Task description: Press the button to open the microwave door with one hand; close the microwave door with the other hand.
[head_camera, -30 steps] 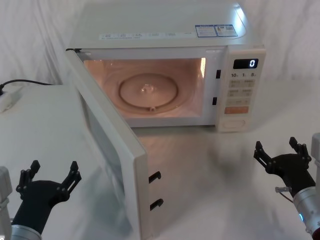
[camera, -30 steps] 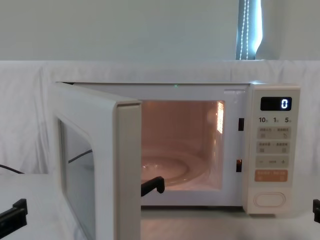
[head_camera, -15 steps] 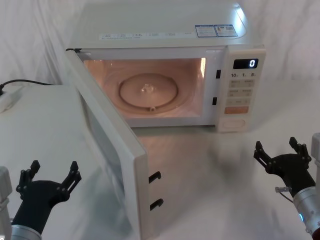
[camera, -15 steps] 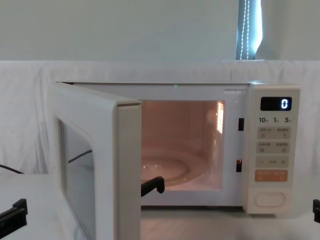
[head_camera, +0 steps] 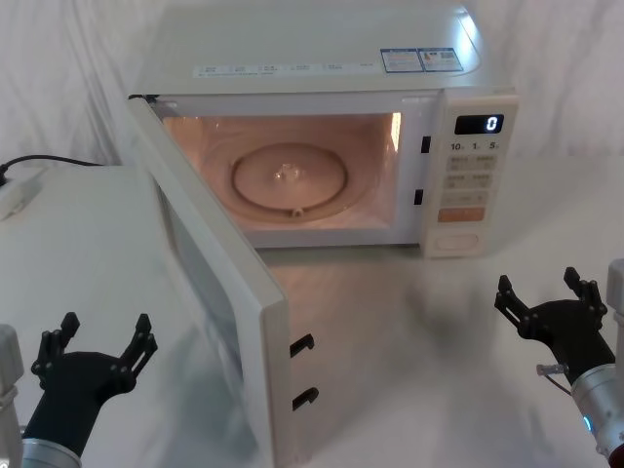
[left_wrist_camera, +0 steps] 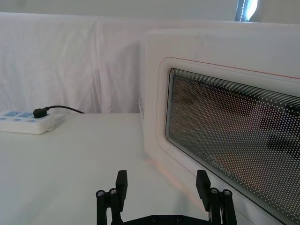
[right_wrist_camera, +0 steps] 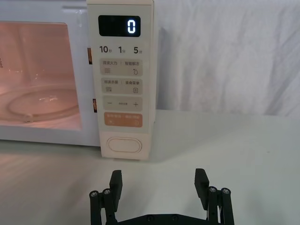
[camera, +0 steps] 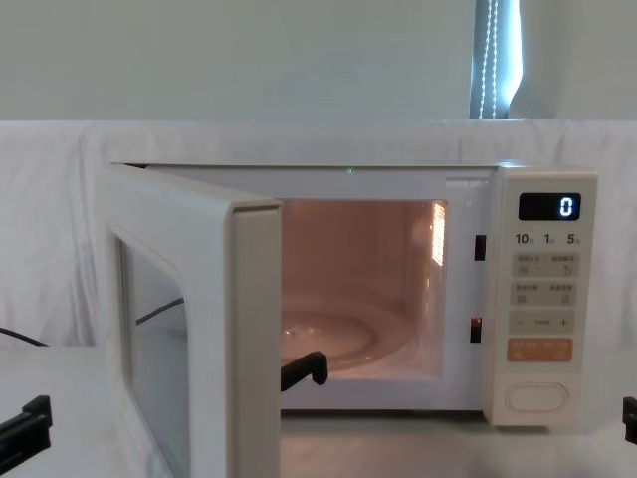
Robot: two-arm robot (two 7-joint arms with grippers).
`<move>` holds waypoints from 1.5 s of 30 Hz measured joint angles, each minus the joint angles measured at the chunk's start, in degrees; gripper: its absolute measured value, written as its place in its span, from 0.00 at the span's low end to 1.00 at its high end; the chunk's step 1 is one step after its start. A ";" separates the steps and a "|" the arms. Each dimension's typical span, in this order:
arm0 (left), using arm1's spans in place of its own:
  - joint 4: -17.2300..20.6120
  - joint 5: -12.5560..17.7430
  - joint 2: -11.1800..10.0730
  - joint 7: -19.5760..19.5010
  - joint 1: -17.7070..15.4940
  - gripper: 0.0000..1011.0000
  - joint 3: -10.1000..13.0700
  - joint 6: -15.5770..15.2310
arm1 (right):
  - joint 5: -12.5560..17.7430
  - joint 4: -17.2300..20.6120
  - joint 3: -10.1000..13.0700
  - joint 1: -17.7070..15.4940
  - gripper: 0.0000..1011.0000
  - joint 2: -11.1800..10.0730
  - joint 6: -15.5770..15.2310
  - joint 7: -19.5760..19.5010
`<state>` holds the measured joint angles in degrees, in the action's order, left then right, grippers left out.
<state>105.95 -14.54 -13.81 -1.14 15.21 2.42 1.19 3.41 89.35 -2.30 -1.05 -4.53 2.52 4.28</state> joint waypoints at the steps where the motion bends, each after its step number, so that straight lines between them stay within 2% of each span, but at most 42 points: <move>1: 0.00 0.00 0.00 0.00 0.00 0.94 0.00 0.00 | 0.00 0.00 0.00 0.01 0.99 0.00 0.00 0.01; 8: 0.00 0.00 0.00 0.00 0.00 0.78 0.00 0.00 | 0.00 0.00 0.00 0.00 0.99 0.00 0.00 0.00; 16: 0.00 0.00 0.00 0.00 0.00 0.50 0.00 0.00 | 0.00 0.00 0.00 0.00 0.99 0.00 0.00 0.00; 18: 0.00 0.00 0.00 0.00 0.00 0.47 0.00 0.00 | 0.00 0.00 0.00 0.00 0.99 0.00 0.00 0.00; 21: 0.00 0.00 0.00 0.00 0.00 0.34 0.00 0.00 | 0.00 0.00 0.00 0.00 0.99 0.00 0.00 0.00; 23: 0.00 0.00 0.00 0.00 0.00 0.30 0.00 0.00 | 0.00 0.00 0.00 0.00 0.99 0.00 0.00 0.00; 24: 0.00 0.00 0.00 0.00 0.00 0.24 0.00 0.00 | 0.00 0.00 0.00 0.00 0.99 0.00 0.00 0.00; 26: 0.00 0.00 0.00 0.00 0.00 0.20 0.00 0.00 | 0.00 0.00 0.00 0.00 0.99 0.00 0.00 0.00; 27: 0.00 0.00 0.00 0.00 0.00 0.14 0.00 0.00 | 0.00 0.00 0.00 0.00 0.99 0.00 0.00 0.00; 29: 0.00 0.00 0.00 0.00 0.00 0.10 0.00 0.00 | 0.00 0.00 0.00 0.00 0.99 0.00 0.00 0.00; 30: 0.00 -0.01 0.00 -0.01 0.00 0.05 0.00 0.00 | 0.00 0.00 0.00 0.00 0.99 0.00 0.00 0.00; 33: 1.10 -0.45 0.07 -0.58 0.84 0.00 -0.63 -0.76 | 0.00 0.00 0.02 0.00 0.99 0.00 0.00 0.00; 37: 4.27 -1.94 0.12 -2.31 2.83 0.00 -2.12 -2.37 | 0.00 0.00 0.00 0.00 0.99 0.00 0.00 0.00; 45: 9.42 -5.45 -0.37 -6.26 4.25 0.00 -4.15 -4.93 | 0.00 0.00 0.00 0.00 0.99 0.00 0.00 0.00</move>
<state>115.37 -19.99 -14.18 -7.40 19.46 -1.74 -3.75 3.41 89.35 -2.30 -1.04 -4.53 2.52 4.28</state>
